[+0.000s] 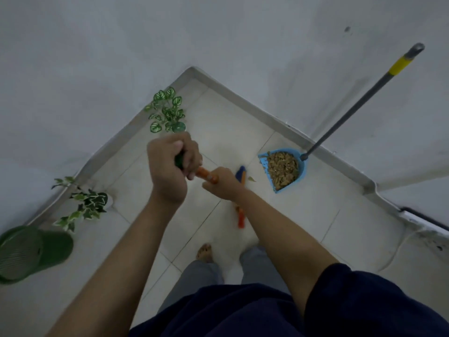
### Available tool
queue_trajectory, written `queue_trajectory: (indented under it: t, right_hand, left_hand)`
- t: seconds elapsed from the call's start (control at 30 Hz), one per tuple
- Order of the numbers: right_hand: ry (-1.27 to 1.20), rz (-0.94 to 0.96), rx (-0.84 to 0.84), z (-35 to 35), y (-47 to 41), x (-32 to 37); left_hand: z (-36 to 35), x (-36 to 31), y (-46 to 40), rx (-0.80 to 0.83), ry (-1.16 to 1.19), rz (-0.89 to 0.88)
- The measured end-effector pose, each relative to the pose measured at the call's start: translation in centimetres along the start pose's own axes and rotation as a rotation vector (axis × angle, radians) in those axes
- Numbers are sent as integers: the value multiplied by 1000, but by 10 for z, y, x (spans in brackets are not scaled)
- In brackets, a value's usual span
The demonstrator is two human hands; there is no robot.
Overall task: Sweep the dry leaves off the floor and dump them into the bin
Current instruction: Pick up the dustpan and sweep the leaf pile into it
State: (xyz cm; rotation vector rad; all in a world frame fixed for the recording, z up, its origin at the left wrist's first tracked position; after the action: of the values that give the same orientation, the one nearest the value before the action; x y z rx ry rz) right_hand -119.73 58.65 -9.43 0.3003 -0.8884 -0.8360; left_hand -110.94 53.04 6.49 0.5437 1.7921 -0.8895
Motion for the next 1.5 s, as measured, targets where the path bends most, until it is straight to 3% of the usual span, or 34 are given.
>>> queue_trajectory:
  t: [0.17,0.47,0.63,0.87,1.1,1.23,1.37,1.5]
  right_hand:
    - [39,28,-48,37,3,-49]
    - [-23,234,-42,79,6,-40]
    - [-33,196,51,80,-5,-61]
    - [6,99,-6,107,-3,-115]
    - [-103,203,-75,129,-5,-79]
    - [-138,224,-3,138,-11,-72]
    - [43,277,194,165,-21,-96]
    - [278,190,7,242,-50,-135]
  left_hand:
    - [-40,12,10,-93,51,-7]
    - [-91,-18,-8,-155,42,-225]
    - [-123,15,-5,-135,-31,-161]
    - [-155,39,-8,-119,-4,-93]
    - [-166,2,-47,-79,-49,-226]
    - [-171,8,-63,-3,-118,-210]
    - [-170,27,-73,99,-155,-138]
    - [-170,35,-87,162,-142,-93]
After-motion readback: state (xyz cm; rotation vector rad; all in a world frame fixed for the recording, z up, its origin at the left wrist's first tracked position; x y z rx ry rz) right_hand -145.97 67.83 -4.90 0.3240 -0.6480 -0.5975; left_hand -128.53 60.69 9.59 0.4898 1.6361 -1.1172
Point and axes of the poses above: each hand's wrist, its own y-axis away from the middle knuckle, its own z-axis out of the back of the hand, x = y × z, the point moved 1 cm from there along -y, towards the middle knuckle, and after that the axes turned 12 degrees about -z, right-handed, at the moved point
